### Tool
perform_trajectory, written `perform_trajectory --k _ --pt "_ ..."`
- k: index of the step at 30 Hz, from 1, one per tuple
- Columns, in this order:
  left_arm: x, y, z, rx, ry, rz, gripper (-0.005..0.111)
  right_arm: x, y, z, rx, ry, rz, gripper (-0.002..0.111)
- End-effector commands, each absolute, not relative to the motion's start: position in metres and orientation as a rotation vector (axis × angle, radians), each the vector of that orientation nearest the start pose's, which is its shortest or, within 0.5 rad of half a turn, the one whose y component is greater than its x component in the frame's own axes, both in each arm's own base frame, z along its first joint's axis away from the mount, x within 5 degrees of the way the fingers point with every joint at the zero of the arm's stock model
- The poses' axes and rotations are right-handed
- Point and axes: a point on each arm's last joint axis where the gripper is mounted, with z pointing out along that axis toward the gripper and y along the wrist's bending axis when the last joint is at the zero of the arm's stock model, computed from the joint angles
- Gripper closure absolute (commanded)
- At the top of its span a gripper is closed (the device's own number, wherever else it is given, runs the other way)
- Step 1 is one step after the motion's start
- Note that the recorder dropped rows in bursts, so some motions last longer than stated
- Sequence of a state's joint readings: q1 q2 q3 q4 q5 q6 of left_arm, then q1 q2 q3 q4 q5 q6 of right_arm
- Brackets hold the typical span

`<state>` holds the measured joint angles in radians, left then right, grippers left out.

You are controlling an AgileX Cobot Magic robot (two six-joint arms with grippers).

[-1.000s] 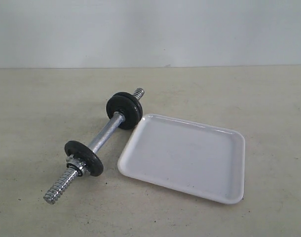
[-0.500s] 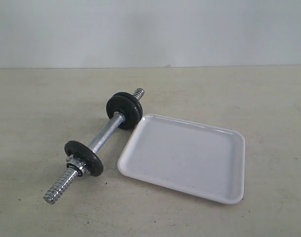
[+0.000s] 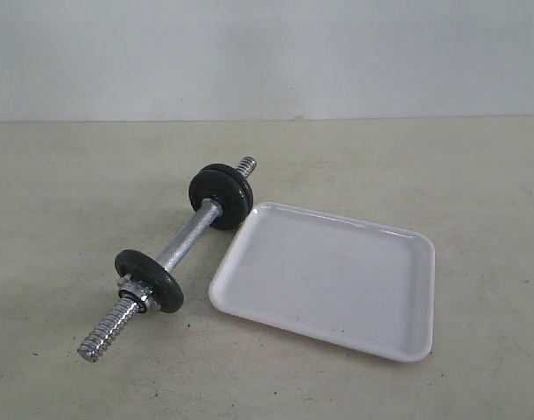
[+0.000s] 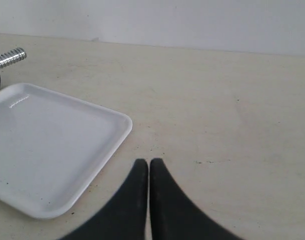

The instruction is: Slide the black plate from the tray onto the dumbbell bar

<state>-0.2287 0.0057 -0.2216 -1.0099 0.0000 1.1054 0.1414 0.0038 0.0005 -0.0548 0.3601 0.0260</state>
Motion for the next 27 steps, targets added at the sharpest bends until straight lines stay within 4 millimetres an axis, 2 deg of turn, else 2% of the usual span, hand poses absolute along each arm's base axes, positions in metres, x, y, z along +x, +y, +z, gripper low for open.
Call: perform_trajectory --k 1,5,8,11,17,20,24,27 --pt "0.048 -0.011 0.247 0.206 1.397 -0.025 0.102 0.053 0.006 0.181 -0.145 1.835 0.055 0.109" --pt "0.054 -0.011 0.219 0.186 1.508 0.008 0.102 0.053 0.006 0.181 -0.145 1.835 0.055 0.109" --pt "0.055 -0.008 0.214 0.163 1.521 0.037 0.102 0.053 0.006 0.181 -0.145 1.835 0.055 0.109" --pt "0.055 -0.003 0.218 0.114 1.483 0.089 0.102 0.053 0.006 0.181 -0.145 1.835 0.055 0.109" --pt "0.050 0.010 0.241 -0.008 1.357 0.193 0.102 0.053 0.006 0.181 -0.145 1.835 0.055 0.109" --pt "0.049 0.011 0.245 -0.002 1.329 0.226 0.102 0.053 0.006 0.181 -0.145 1.835 0.055 0.109" --pt "0.053 0.001 0.229 0.229 1.420 0.295 0.102 0.053 0.006 0.181 -0.143 1.835 0.056 0.109" --pt "0.056 0.001 0.207 0.163 1.583 0.182 0.102 0.053 0.006 0.181 -0.143 1.835 0.056 0.109"
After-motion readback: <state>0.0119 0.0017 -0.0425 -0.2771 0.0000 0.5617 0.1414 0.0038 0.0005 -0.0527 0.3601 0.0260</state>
